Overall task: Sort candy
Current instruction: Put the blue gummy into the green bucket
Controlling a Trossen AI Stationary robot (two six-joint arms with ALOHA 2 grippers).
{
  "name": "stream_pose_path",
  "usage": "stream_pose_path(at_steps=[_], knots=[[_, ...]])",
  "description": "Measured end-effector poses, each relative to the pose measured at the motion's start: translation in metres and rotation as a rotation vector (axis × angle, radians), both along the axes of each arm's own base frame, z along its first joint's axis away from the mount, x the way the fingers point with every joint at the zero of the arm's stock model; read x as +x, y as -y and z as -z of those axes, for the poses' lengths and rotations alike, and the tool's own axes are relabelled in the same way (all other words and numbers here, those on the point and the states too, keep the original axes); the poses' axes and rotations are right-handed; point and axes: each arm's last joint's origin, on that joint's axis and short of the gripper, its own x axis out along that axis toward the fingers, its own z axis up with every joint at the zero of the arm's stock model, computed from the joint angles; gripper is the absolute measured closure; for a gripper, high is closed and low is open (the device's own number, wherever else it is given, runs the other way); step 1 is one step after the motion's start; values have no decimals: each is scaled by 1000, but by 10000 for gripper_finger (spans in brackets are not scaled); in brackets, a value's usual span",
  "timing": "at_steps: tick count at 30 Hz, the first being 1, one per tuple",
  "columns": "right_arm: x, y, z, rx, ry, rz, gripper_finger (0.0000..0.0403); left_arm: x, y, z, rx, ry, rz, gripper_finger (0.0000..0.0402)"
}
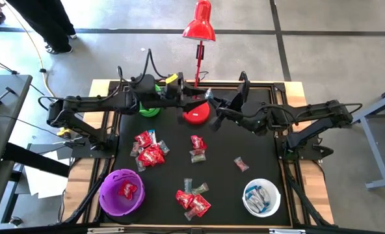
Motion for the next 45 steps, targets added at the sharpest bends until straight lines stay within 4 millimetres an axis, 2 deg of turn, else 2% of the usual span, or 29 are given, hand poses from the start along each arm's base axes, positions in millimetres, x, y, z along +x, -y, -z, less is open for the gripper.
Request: stream_pose_path(at_steps=[9, 22, 27, 35, 42, 45], knots=[[0, 0, 0, 4, 0, -18, 389, 5, -1, 0, 30, 42, -1, 210], [3, -2, -2, -11, 13, -68, 388, 13, 0, 6, 29, 39, 0, 215], [7, -3, 2, -14, -4, -75, 388, 13, 0, 7, 28, 32, 0, 256], [9, -3, 4, -13, -10, -82, 388, 13, -1, 8, 26, 21, -1, 384], [9, -3, 5, -15, -17, -81, 386, 13, -1, 9, 25, 10, -1, 390], [9, -3, 6, -29, -40, -81, 370, 13, -1, 9, 24, 4, -1, 397]])
